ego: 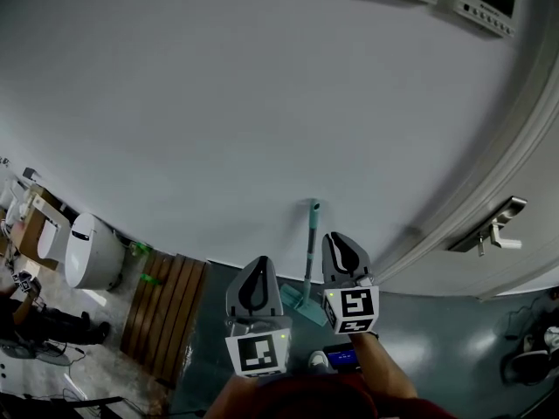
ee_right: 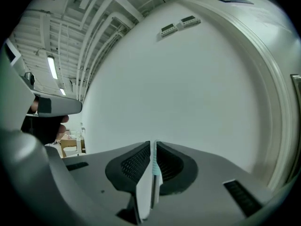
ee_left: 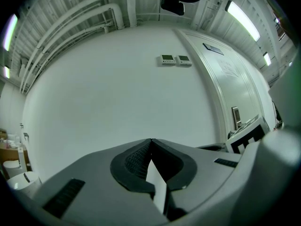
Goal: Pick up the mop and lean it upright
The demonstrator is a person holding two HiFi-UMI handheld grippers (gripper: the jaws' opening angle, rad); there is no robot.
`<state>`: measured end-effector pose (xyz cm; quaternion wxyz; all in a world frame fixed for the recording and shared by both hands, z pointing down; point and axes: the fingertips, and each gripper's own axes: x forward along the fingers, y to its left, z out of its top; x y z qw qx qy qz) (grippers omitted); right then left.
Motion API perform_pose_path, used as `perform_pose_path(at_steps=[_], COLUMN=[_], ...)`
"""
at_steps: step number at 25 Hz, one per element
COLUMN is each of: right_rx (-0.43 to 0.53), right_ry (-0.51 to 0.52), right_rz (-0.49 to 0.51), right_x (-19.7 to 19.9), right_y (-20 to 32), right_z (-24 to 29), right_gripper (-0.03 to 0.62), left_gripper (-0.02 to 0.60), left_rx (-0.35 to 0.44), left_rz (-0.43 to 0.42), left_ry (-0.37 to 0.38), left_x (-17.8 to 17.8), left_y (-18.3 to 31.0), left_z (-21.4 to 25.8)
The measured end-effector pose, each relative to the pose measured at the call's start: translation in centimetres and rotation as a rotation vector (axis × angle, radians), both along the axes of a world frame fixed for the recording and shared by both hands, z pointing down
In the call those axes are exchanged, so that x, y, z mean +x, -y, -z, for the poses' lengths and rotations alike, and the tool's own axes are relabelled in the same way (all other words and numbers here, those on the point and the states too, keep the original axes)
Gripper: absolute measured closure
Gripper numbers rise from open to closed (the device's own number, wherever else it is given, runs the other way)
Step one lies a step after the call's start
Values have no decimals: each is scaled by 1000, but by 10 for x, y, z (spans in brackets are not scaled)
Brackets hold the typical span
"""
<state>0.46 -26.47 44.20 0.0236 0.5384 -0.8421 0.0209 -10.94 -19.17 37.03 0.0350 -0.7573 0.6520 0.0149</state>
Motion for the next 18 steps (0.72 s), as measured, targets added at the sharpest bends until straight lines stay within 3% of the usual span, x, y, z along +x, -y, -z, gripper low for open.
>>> perform_pose_path(at_steps=[4, 18], right_rx=[-33, -133], right_ry=[-7, -37], right_rz=[-2, -45], right_x=[-7, -18], right_y=[13, 66], right_z=[-12, -55], right_gripper=[493, 439], left_gripper=[568, 568], left_rx=[-6, -15], left_rz=[6, 29], left_ry=[3, 9], left_x=[-4, -16], left_y=[-2, -8], left_z=[-1, -4])
